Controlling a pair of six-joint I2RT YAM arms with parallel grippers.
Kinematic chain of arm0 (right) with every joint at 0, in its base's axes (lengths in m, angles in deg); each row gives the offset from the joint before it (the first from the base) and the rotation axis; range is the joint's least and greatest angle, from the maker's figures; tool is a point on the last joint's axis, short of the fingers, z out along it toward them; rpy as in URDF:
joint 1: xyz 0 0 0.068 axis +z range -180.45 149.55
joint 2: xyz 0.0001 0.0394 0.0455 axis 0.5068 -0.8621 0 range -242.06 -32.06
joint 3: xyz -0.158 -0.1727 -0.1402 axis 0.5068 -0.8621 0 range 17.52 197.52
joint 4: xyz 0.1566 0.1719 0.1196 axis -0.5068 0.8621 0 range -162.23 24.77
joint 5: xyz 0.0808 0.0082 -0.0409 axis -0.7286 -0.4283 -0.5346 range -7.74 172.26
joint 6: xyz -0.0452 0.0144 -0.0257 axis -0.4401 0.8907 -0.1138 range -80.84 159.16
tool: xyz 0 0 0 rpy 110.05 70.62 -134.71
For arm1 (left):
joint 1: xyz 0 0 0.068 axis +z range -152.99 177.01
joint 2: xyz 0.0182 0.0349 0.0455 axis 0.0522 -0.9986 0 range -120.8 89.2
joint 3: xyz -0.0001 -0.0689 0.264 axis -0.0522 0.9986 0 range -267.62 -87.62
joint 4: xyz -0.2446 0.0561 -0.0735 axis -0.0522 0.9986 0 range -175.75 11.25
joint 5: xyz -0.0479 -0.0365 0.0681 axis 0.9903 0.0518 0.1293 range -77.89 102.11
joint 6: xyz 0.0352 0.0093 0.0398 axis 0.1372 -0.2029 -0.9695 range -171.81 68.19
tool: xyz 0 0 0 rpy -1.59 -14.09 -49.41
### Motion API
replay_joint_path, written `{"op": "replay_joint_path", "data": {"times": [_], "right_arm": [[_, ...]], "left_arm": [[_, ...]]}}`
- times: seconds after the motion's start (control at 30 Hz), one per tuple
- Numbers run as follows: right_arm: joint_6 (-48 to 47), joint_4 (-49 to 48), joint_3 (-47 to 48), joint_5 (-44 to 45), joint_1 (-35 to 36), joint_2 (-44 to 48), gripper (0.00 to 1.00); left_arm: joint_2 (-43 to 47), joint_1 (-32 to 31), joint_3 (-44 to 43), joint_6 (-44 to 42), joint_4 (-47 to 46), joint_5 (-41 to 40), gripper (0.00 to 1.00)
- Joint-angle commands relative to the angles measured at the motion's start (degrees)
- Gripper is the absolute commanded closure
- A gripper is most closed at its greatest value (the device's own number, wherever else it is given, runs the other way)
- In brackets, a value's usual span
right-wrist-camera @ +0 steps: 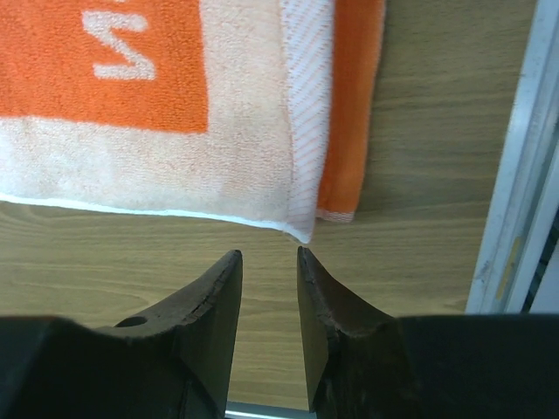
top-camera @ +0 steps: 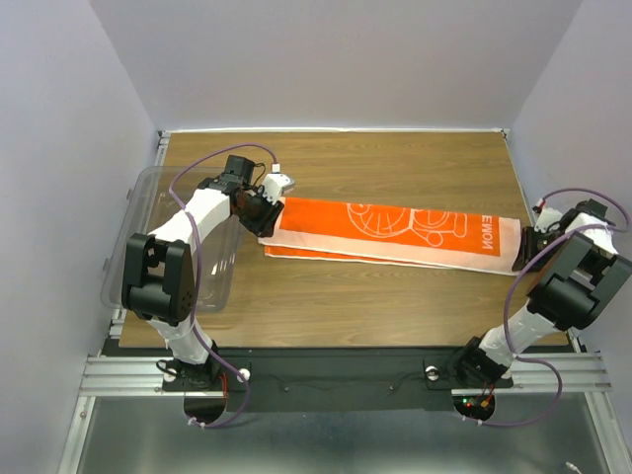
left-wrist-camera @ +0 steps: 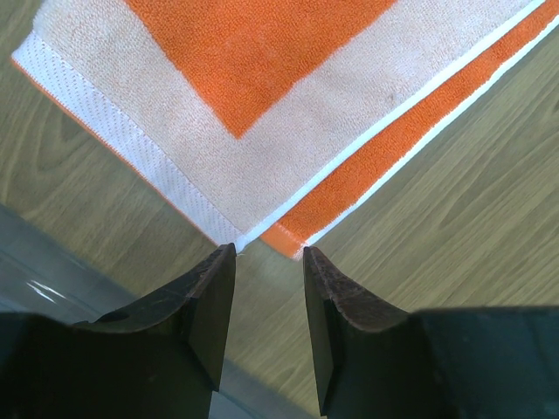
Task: Roll the towels
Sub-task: Fold the towel
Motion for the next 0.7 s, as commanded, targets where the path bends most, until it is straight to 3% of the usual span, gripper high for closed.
{"op": "replay_joint_path", "data": {"times": [0.0,0.67], "right_arm": [[-0.36,-2.55,0.23,0.85,-0.71,0.07,0.63],[0.17,-4.39,-1.26,-0.28,-1.24,-5.20,0.63]], "left_arm": [[2.84,0.20,0.56,0.51,-0.66,1.28,0.52],[2.76,0.20,1.09,1.03,-1.02,2.07,0.52]]}}
